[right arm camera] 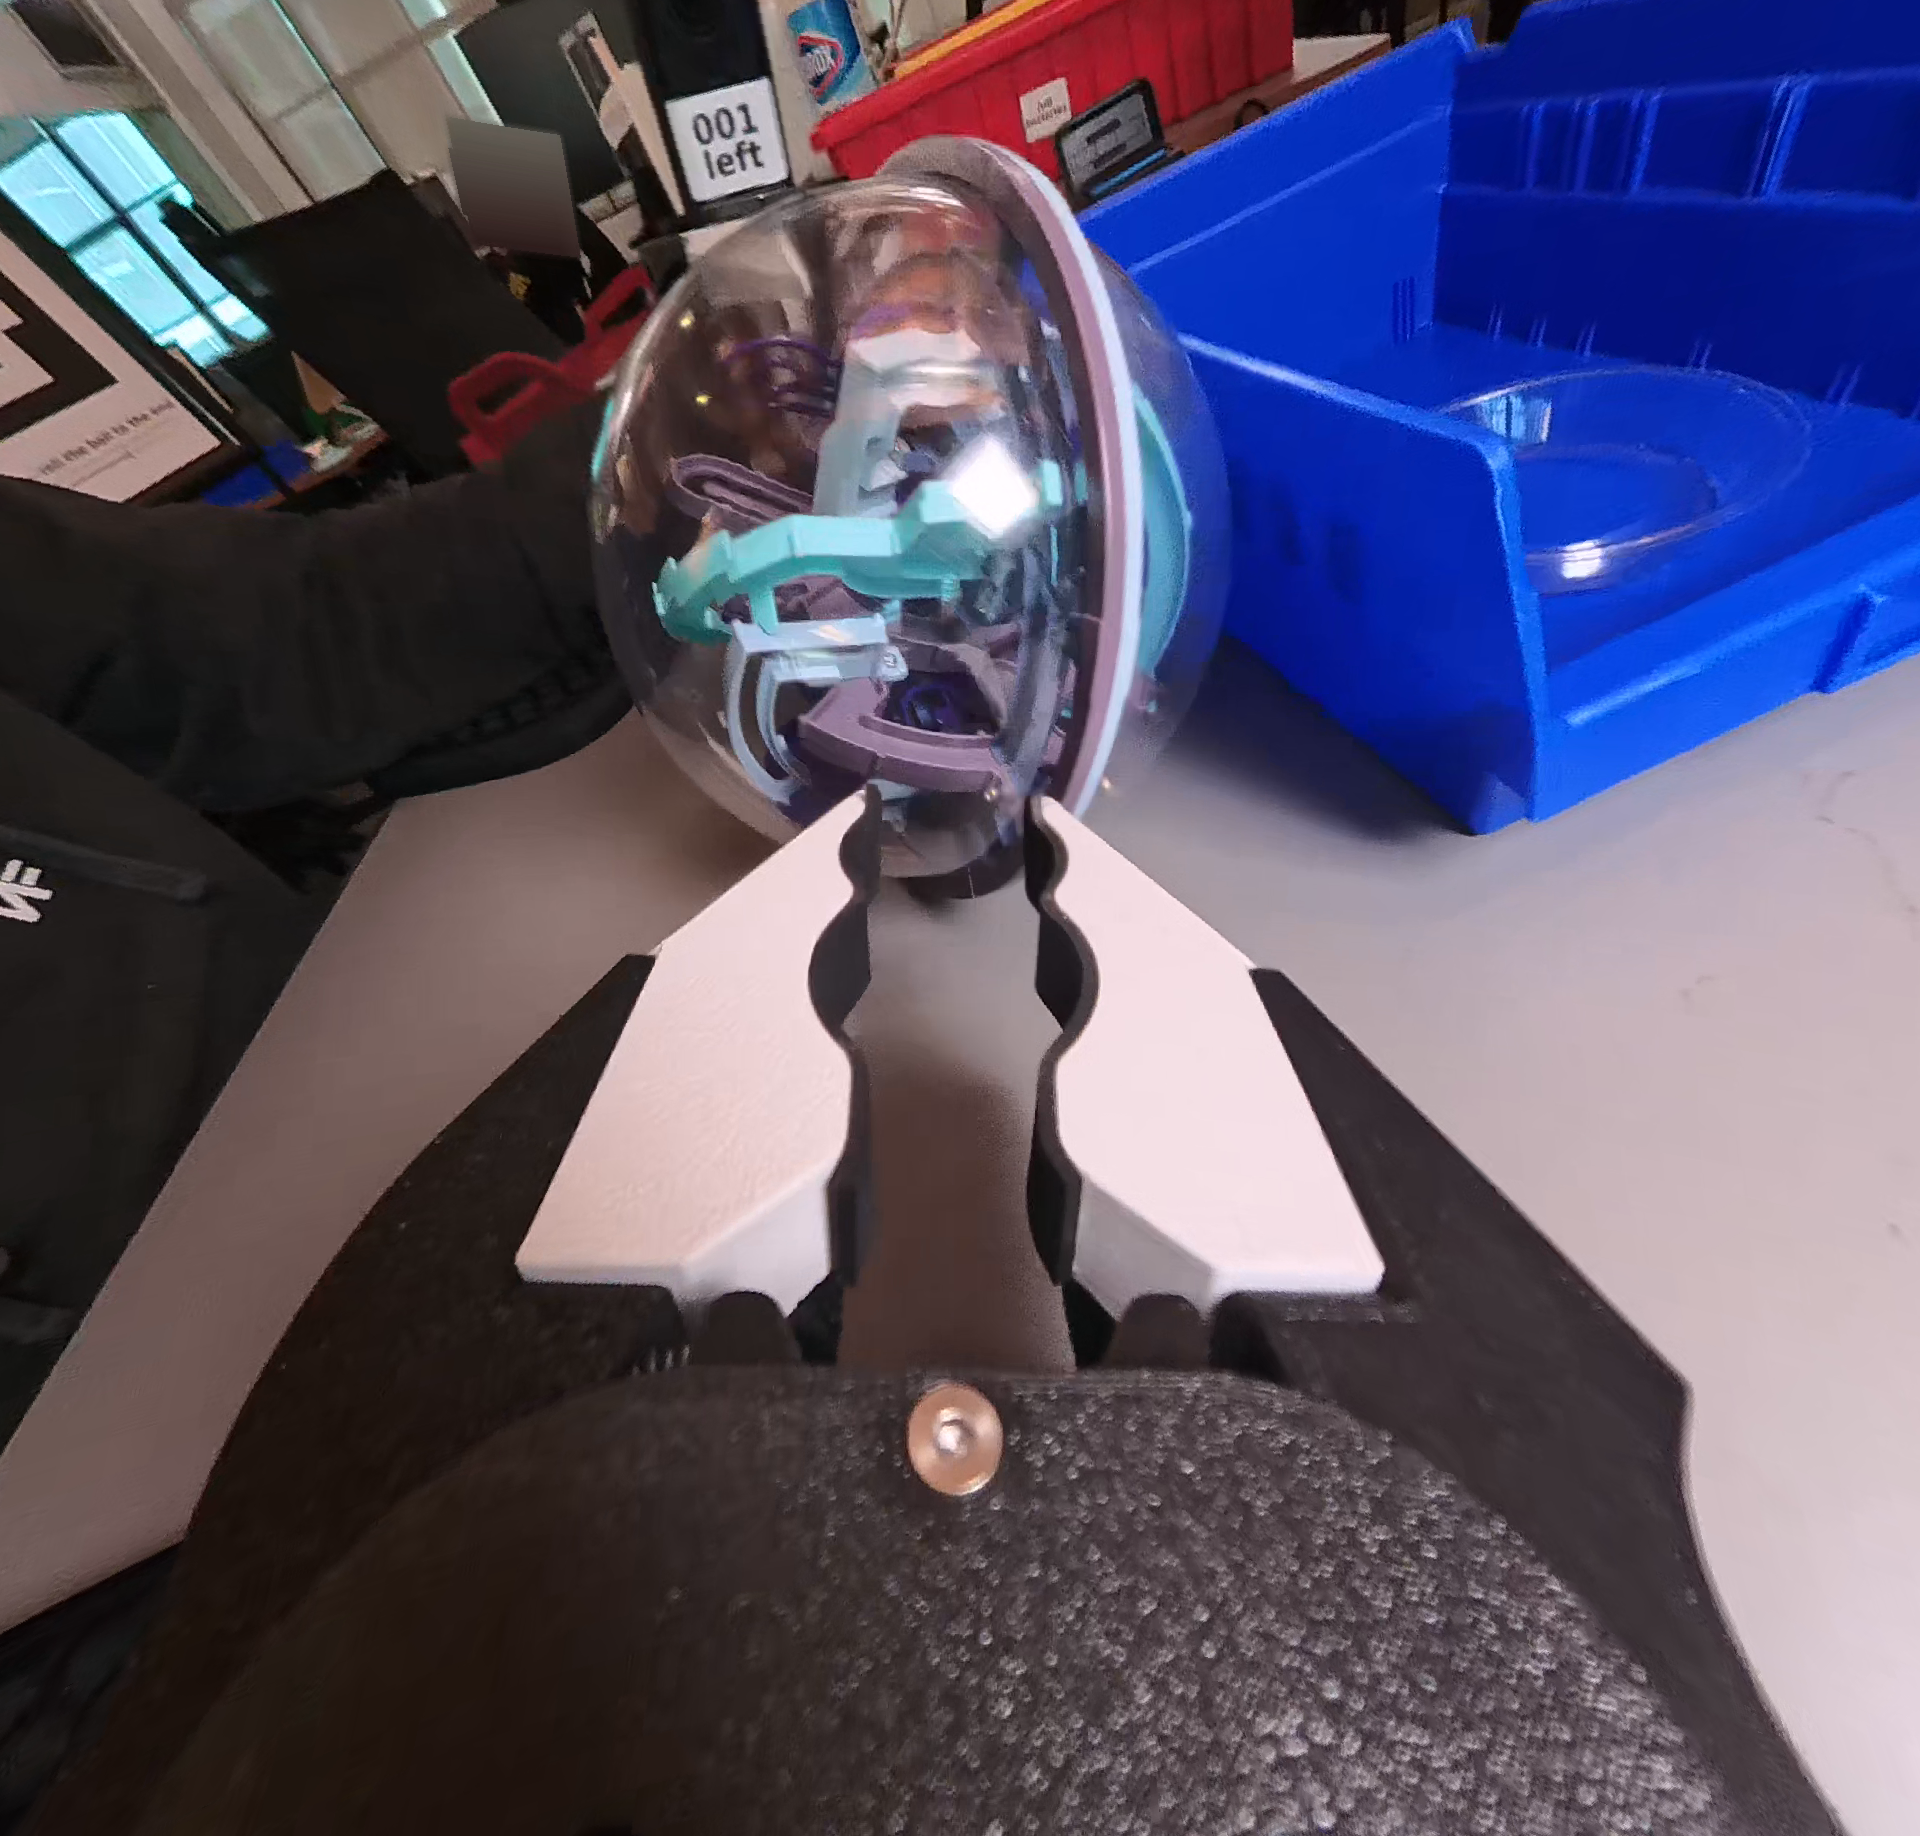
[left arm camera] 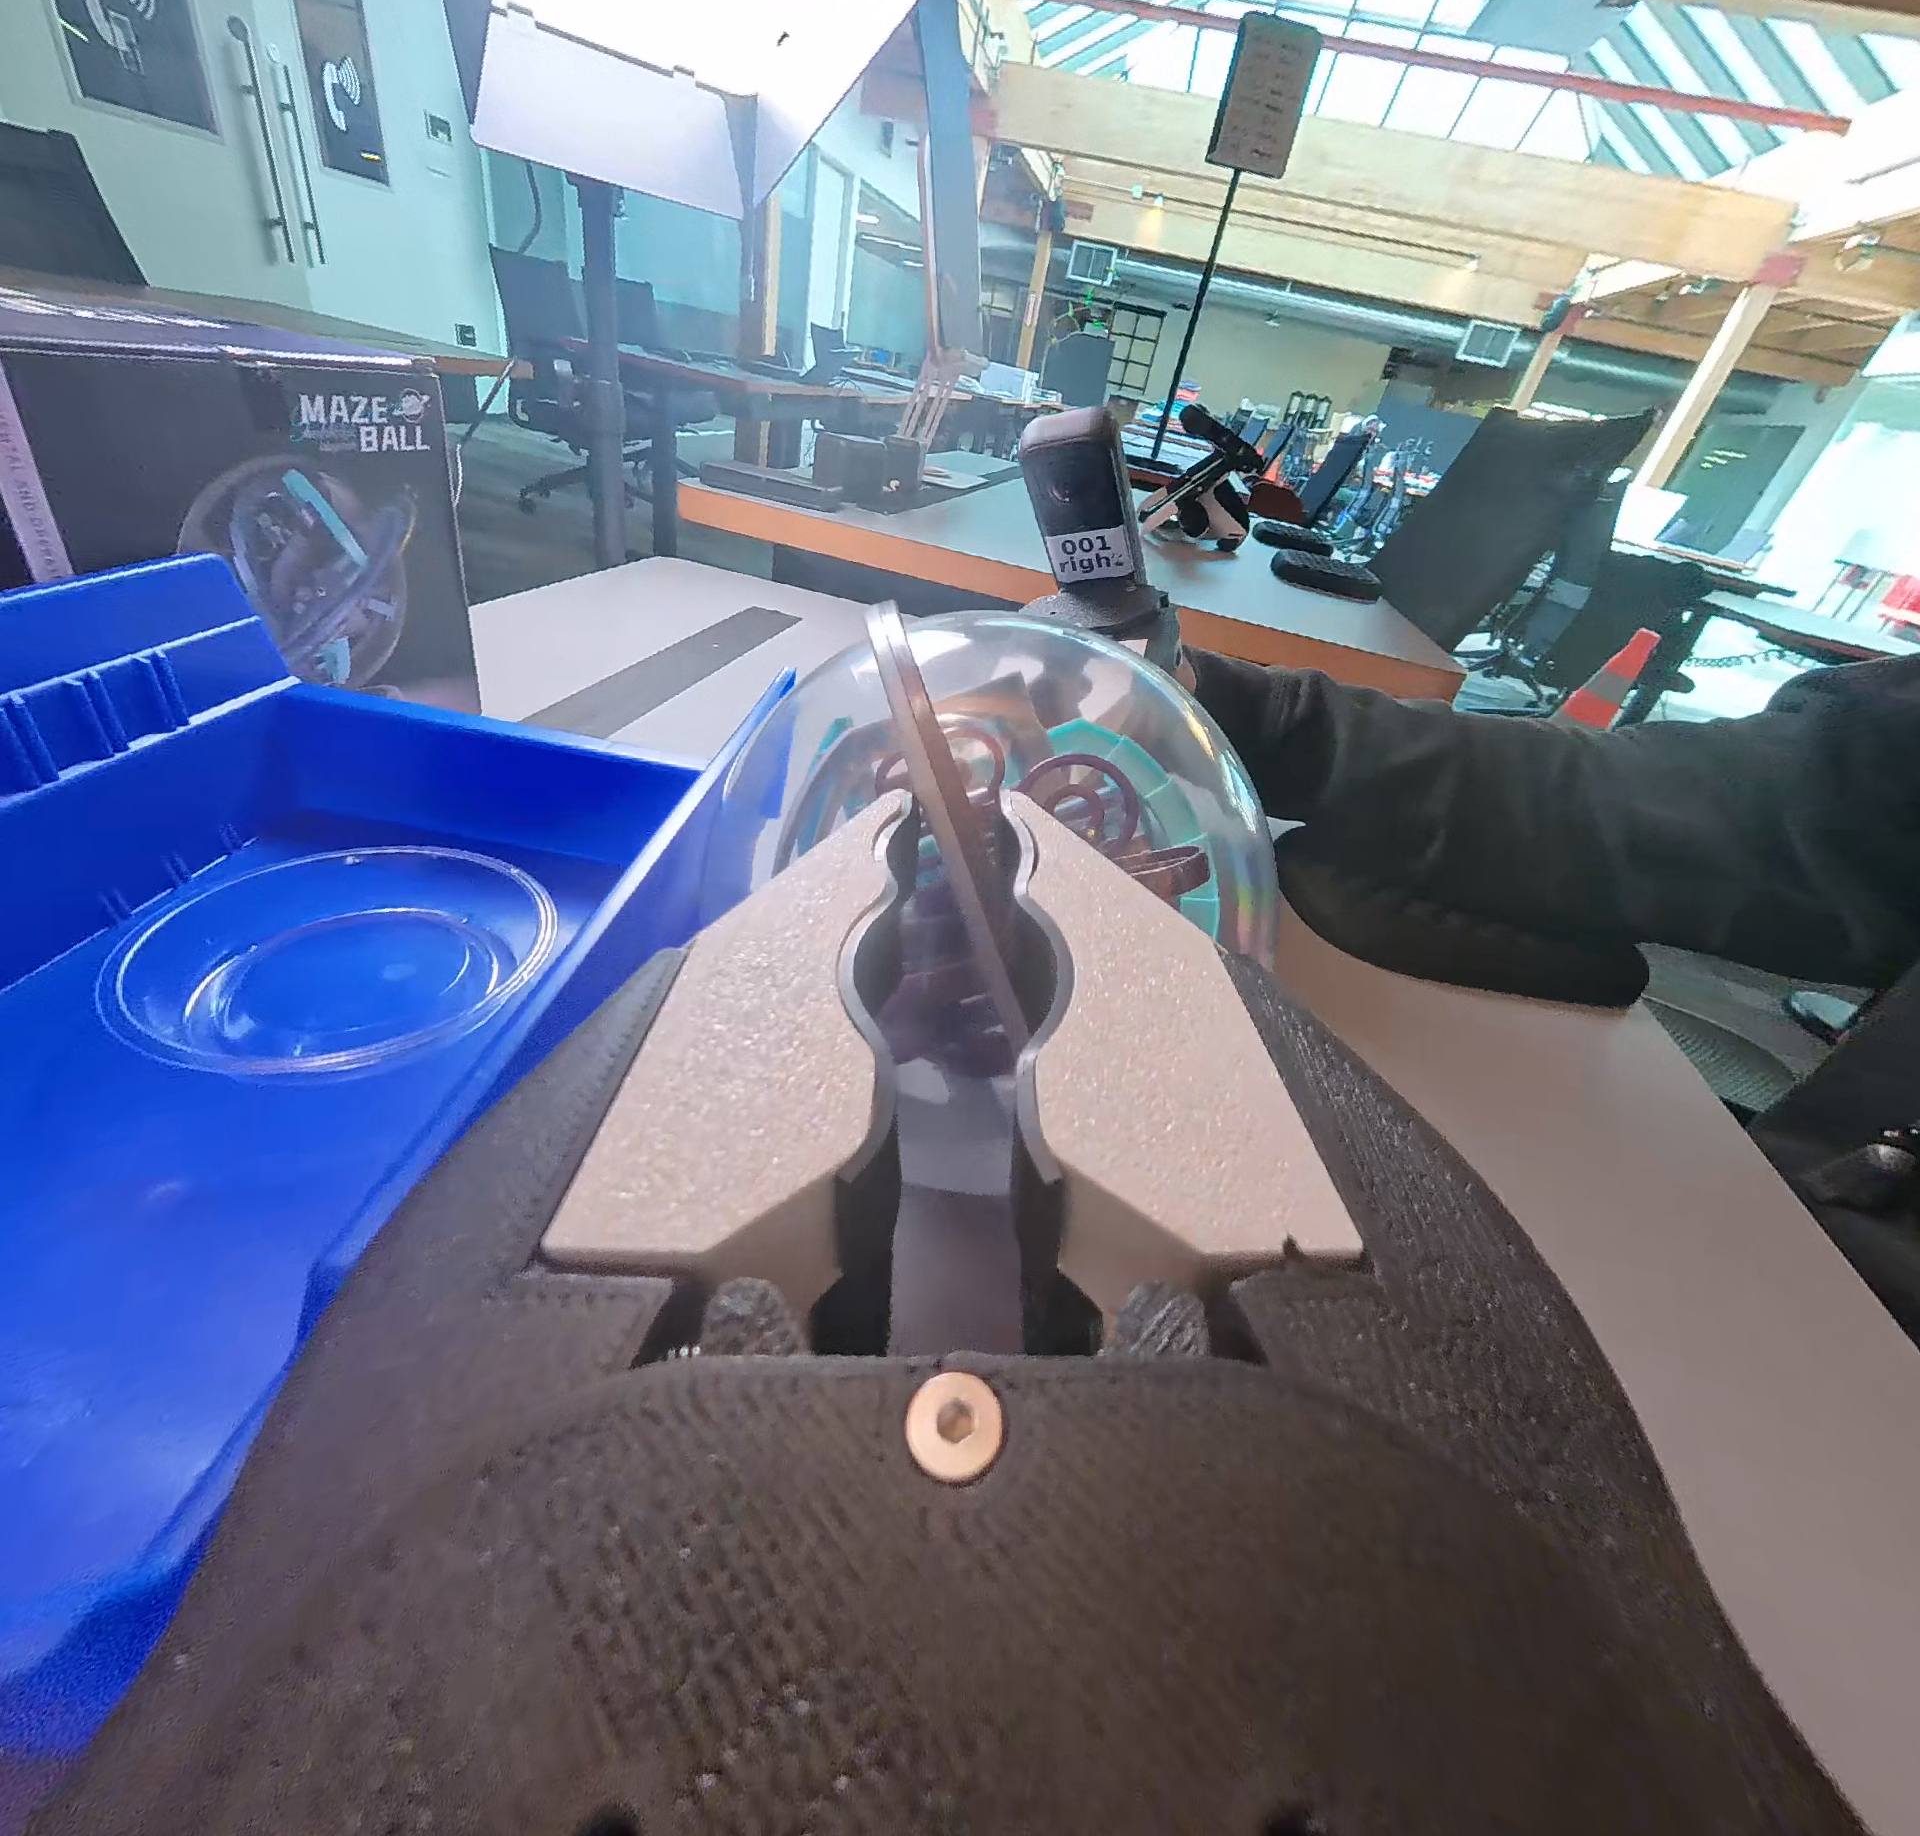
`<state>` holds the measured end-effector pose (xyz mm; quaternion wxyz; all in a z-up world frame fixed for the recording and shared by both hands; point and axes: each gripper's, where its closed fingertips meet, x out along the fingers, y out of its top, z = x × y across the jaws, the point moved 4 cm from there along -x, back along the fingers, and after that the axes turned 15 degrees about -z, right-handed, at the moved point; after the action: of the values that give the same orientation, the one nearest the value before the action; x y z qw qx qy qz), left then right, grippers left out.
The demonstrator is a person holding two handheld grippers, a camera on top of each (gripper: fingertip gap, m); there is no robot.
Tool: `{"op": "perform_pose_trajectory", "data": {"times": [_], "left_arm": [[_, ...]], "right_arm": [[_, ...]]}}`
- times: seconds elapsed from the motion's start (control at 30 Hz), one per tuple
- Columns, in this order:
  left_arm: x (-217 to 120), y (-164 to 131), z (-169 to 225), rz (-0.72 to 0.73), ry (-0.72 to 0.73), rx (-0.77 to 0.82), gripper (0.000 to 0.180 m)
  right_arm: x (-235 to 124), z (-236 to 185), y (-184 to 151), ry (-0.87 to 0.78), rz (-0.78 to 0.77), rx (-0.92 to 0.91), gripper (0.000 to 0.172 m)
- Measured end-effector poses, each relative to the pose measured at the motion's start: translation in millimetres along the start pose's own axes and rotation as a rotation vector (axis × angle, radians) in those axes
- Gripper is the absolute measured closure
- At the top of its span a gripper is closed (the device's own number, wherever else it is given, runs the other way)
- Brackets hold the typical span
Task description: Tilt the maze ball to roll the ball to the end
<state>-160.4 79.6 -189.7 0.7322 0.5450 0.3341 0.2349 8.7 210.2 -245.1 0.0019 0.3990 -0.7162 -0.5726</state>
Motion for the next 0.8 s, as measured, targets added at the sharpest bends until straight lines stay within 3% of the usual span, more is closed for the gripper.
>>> {"op": "perform_pose_trajectory", "data": {"times": [0.17,0.27,0.33,0.43,0.53,0.6,0.7,0.8], "left_arm": [[-8,-10,11,-0.023,-0.009,0.015,0.16],[-10,-16,19,-0.041,-0.034,0.023,0.145],[-14,-21,18,-0.06,-0.029,0.006,0.135],[-19,-34,14,-0.134,-0.009,-0.017,0.13],[-22,-38,14,-0.159,-0.021,-0.026,0.135],[-26,-40,12,-0.166,-0.017,-0.03,0.157],[-25,-45,12,-0.189,-0.036,-0.036,0.172],[-22,-44,12,-0.195,-0.011,-0.011,0.173]], "right_arm": [[14,4,-7,0.049,-0.042,0.058,0.126],[21,-1,-5,0.078,-0.052,0.04,0.125],[22,-1,-3,0.083,-0.042,0.042,0.128],[22,-2,-1,0.111,-0.021,0.042,0.148],[22,0,1,0.103,-0.01,0.039,0.159],[21,1,1,0.091,-0.01,0.04,0.169],[19,2,4,0.063,0.013,0.02,0.17],[16,4,4,-0.004,0.009,-0.029,0.17]]}}
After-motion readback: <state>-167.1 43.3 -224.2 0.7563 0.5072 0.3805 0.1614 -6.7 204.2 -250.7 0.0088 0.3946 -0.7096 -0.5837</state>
